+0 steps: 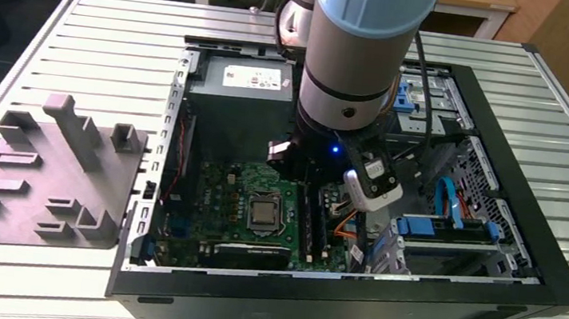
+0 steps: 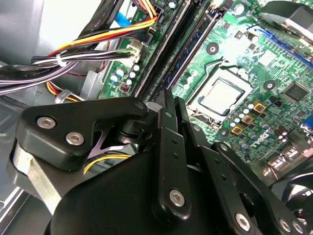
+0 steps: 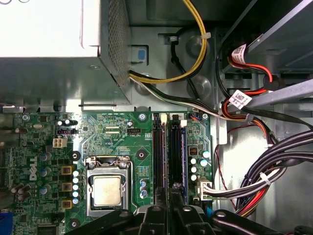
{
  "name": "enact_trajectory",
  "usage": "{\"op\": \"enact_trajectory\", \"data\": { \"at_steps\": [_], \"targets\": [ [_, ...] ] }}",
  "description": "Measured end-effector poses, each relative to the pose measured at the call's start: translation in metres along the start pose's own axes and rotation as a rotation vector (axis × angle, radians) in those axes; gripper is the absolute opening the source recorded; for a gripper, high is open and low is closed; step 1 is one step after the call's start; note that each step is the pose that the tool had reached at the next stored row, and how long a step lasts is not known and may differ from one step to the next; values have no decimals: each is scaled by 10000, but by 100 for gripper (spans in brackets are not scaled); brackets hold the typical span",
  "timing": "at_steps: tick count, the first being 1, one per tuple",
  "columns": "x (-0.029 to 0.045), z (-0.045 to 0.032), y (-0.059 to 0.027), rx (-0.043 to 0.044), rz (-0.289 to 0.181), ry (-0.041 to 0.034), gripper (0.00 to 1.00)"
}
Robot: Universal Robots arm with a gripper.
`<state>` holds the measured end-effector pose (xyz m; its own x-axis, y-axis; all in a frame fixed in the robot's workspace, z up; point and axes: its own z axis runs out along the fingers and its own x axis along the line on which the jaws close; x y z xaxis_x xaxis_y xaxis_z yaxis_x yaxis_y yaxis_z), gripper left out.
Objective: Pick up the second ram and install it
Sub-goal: 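Press down the second ram until it locks into place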
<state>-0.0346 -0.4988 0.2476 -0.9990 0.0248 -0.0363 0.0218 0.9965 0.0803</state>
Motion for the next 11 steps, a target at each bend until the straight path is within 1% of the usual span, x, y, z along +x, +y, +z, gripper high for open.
{"op": "enact_trajectory", "data": {
  "at_steps": [1, 2, 7, 11],
  "targets": [
    [0, 0, 0, 0, 0, 0, 17],
    [0, -1, 0, 0, 0, 0, 11],
    [0, -3, 1, 2, 0, 1, 10],
    [1, 13, 14, -12, 1, 1, 10]
  ]
}}
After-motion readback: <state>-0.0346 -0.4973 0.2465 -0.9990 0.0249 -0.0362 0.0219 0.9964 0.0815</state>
